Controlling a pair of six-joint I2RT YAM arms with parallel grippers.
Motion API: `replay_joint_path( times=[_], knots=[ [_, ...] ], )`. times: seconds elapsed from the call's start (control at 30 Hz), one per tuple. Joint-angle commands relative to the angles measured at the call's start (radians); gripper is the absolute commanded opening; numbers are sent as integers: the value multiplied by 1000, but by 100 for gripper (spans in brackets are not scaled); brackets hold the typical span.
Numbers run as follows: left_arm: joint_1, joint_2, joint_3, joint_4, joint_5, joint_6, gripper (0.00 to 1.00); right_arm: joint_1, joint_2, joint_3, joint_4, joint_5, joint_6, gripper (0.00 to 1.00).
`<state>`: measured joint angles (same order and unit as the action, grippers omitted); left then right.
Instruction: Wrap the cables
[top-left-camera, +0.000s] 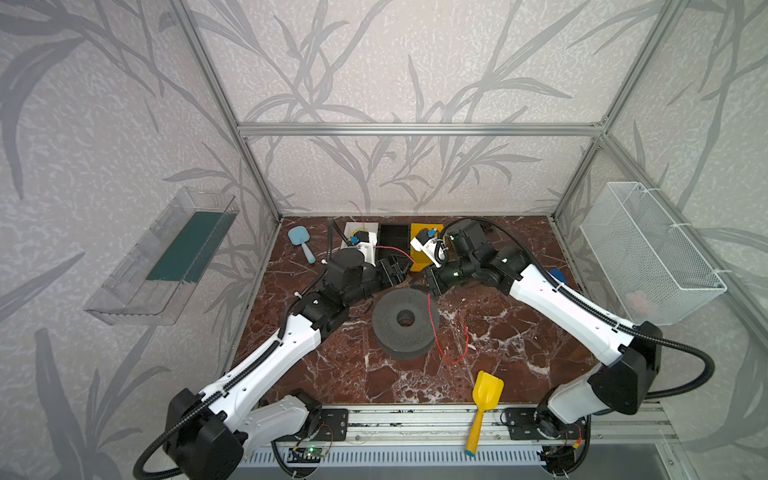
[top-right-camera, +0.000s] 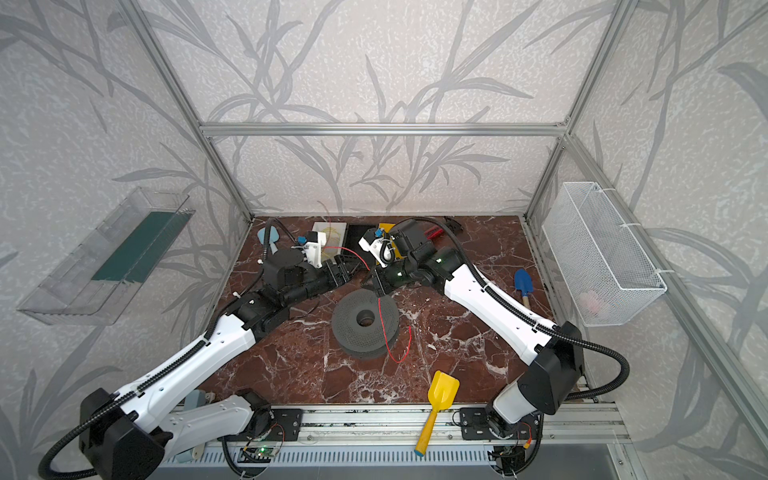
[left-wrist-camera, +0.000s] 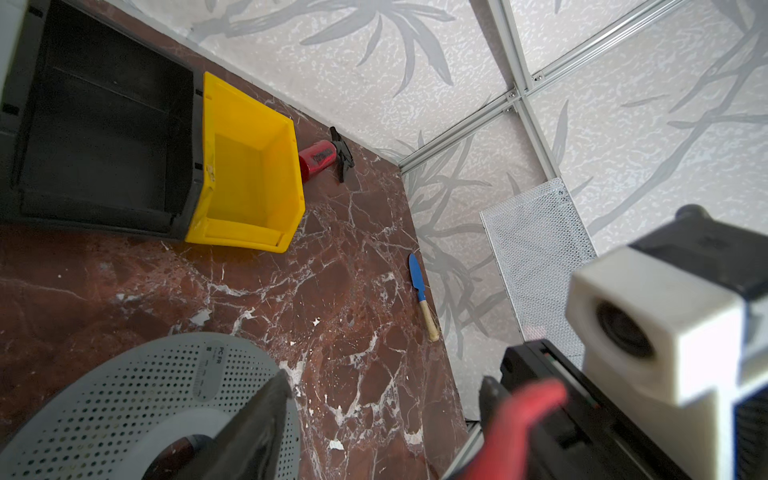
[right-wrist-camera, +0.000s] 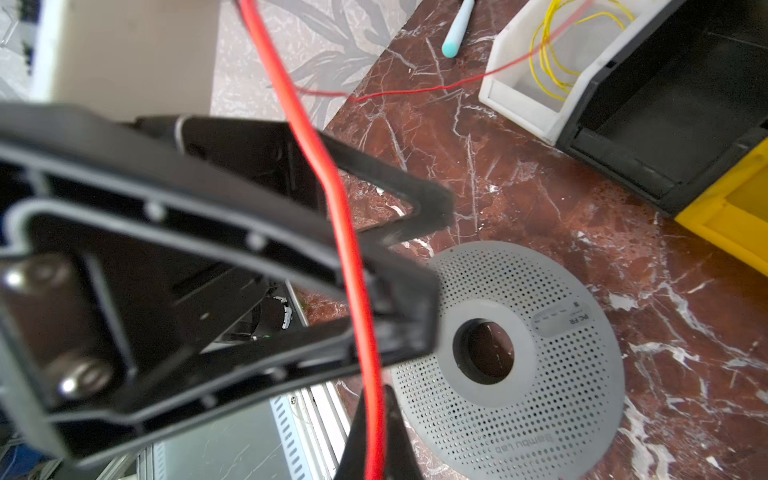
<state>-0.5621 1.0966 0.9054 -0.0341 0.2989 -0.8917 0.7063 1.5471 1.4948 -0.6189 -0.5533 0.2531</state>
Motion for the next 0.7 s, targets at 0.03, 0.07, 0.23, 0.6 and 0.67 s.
replay_joint_path(
  times=[0.03, 0.07, 0.23, 0.6, 0.67],
  knots=[
    [-4, -43, -22, 69, 8, 4, 78, -3, 35, 30, -13, -28, -2, 0],
    [-4, -35, -21, 85, 12, 3, 77, -2, 43, 34, -17, -33, 0, 0],
    [-5, 3, -15, 147, 37, -12, 74, 3, 52, 41, -21, -44, 4, 0],
    [-5, 114, 33, 134, -2, -16, 39, 36, 20, 30, 18, -101, -1, 0],
    [-5, 121, 43, 122, -11, -20, 22, 39, 22, 26, 15, -104, -6, 0]
  ],
)
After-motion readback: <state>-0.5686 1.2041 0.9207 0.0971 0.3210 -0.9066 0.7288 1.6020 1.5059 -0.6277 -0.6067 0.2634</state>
